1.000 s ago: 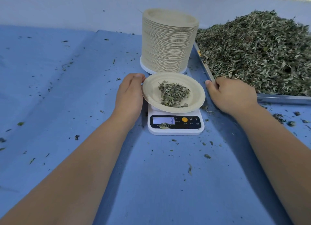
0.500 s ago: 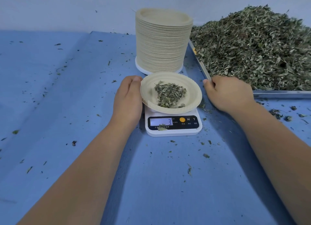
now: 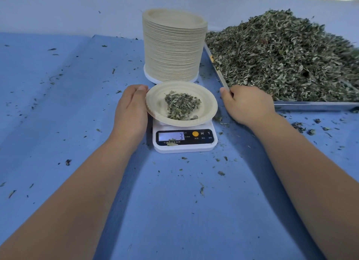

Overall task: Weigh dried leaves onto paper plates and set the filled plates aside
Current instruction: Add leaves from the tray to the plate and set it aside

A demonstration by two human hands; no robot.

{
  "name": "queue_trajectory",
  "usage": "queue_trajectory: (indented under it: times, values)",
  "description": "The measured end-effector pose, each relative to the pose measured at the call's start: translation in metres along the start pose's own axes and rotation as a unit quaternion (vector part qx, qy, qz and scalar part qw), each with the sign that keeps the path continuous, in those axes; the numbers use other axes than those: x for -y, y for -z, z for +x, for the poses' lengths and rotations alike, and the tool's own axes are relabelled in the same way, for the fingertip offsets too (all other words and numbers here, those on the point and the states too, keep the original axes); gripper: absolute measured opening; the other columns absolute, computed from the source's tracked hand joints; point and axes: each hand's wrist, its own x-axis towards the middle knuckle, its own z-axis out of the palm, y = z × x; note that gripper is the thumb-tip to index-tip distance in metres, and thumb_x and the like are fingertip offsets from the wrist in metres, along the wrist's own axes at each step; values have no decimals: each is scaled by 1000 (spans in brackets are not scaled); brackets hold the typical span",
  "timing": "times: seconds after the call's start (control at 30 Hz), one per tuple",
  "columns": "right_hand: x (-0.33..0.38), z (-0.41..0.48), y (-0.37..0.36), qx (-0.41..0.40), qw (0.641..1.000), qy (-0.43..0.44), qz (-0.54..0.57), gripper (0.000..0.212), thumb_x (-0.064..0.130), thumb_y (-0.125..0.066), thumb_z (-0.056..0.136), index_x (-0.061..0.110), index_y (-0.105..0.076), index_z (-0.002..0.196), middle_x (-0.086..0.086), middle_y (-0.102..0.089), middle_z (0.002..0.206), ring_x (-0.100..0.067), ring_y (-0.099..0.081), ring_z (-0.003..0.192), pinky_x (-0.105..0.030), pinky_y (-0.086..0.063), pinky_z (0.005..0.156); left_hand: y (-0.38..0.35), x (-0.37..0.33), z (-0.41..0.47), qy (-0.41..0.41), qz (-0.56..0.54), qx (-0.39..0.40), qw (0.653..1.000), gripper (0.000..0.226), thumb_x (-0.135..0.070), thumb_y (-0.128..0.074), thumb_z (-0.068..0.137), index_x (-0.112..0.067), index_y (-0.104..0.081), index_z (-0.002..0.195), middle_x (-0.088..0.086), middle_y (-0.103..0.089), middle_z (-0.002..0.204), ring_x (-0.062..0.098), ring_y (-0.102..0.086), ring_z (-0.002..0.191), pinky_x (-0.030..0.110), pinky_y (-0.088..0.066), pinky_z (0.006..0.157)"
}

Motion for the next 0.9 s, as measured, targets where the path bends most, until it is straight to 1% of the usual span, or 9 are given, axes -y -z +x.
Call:
queue_trajectory:
  times: [0.1,0.17,0.27,0.37,0.5,0.6,0.73,0.8,0.9]
  values:
    - [-2,10,5,-16,999,1,46,58,57,-28,103,13,-50,72,-7,-52,66,-31,-55,68,-31,-36,55,0,1,2,-3,-4,-3,1000,29,-52,-42,83,-39,-66,92,-36,-64,84,3,-63,102,47,-51,103]
    - [-3,21,10,-15,1000,0,22,60,63,-26,100,13,-56,82,-10,-57,80,-35,-55,89,-42,-47,72,1,2,2,-1,-8,-4,1000,29,-52,-42,82,-39,-66,92,-37,-63,83,5,-63,102,46,-52,103]
    - [-6,38,16,81,994,-61,-34,78,76,-16,93,19,-59,124,-17,-57,125,-42,-46,123,-57,-38,99,1,3,2,-2,-5,2,1000,30,-52,-41,82,-38,-66,91,-36,-64,82,5,-64,100,45,-53,101]
    - [-7,47,18,194,979,-65,-14,89,80,-9,91,20,-52,140,-14,-53,141,-41,-46,129,-56,-40,106,1,3,4,-4,-6,2,1000,29,-49,-41,83,-36,-66,90,-30,-65,85,6,-64,100,46,-53,101]
    - [-5,42,15,189,981,-30,25,79,72,-14,98,11,-64,110,-16,-65,113,-33,-60,100,-45,-50,85,0,3,3,-2,-5,2,1000,31,-48,-41,84,-34,-66,92,-25,-66,90,5,-64,100,46,-52,102]
    - [-5,37,10,140,989,-25,50,57,63,-25,102,13,-51,90,-12,-59,87,-25,-53,73,-37,-38,59,0,2,3,2,-2,5,1000,31,-48,-40,84,-34,-66,94,-35,-63,81,0,-63,94,44,-52,101]
    - [-5,35,12,110,993,-26,38,51,63,-30,101,15,-46,100,-7,-51,89,-28,-52,78,-39,-43,66,0,2,2,1,1,5,1000,30,-48,-40,85,-35,-65,93,-40,-60,79,-2,-61,95,44,-52,102]
    - [-4,34,11,129,989,-32,65,51,59,-30,103,13,-47,89,-7,-52,81,-27,-50,71,-35,-39,60,-1,1,2,1,1,5,1000,30,-48,-40,84,-35,-65,93,-41,-60,79,0,-60,97,44,-52,102]
    - [-5,35,13,76,991,-47,104,48,44,-37,105,11,-41,70,-7,-45,64,-26,-41,59,-32,-31,53,0,2,2,4,-5,5,1000,30,-49,-41,84,-36,-66,94,-38,-62,82,1,-62,99,44,-52,102]
